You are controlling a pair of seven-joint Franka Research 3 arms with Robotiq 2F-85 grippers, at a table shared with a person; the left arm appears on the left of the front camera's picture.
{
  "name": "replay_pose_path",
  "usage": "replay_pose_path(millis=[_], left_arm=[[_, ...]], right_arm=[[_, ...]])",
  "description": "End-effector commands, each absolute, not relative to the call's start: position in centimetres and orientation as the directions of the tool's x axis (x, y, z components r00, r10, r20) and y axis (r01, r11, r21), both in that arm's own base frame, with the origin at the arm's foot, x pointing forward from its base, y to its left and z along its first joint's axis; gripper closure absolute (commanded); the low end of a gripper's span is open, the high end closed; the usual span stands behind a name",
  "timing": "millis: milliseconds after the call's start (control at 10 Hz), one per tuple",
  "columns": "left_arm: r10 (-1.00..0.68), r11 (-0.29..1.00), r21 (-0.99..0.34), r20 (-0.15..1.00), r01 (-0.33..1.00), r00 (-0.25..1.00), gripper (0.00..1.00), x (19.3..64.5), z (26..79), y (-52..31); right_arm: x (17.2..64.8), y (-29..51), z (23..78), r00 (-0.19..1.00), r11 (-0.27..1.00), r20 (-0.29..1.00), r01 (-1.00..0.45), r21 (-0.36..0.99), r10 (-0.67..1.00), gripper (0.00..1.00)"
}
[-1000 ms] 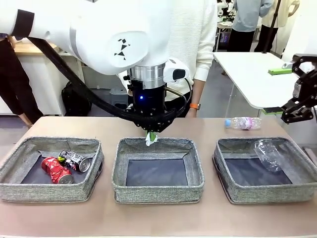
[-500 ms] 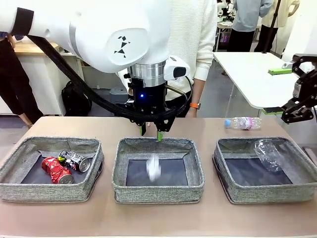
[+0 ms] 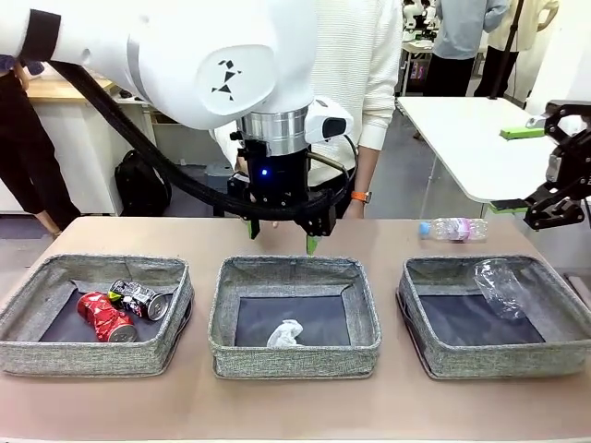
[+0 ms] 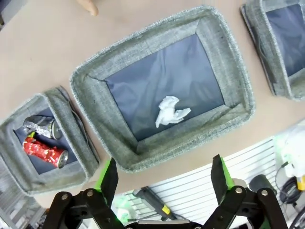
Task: Sort the waste into the appropriate baskets.
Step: Place the picked waste into the Fabric basket indicated by the person.
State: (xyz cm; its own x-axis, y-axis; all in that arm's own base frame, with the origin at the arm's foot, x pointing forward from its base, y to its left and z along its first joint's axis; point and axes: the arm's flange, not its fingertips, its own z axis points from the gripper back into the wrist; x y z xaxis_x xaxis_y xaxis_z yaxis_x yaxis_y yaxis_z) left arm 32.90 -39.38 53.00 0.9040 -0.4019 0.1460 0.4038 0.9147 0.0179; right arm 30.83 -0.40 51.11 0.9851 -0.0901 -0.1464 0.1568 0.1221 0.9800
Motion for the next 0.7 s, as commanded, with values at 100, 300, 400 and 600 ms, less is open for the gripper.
replay_pose_path(millis=[100,300,400,600], left_arm=[[-0.442,0.886,-0.086,0.133,0.455,0.887,0.00,33.7,59.3,-35.1],[-0.405,0.855,-0.326,0.070,0.405,0.912,0.00,34.3,64.9,-28.0],[-0.347,0.844,-0.426,0.031,0.326,0.937,0.00,34.6,66.5,-23.7],[-0.099,0.764,-0.643,-0.052,0.042,0.994,0.00,34.3,67.5,-14.9]], right_arm=[[31.0,-0.2,51.2,0.989,0.099,-0.122,0.131,0.986,-0.088,0.00],[31.0,-0.2,51.2,0.989,0.099,-0.122,0.131,0.986,-0.088,0.00],[31.0,-0.2,51.2,0.989,0.099,-0.122,0.131,0.986,-0.088,0.00],[31.0,-0.2,51.2,0.989,0.099,-0.122,0.131,0.986,-0.088,0.00]])
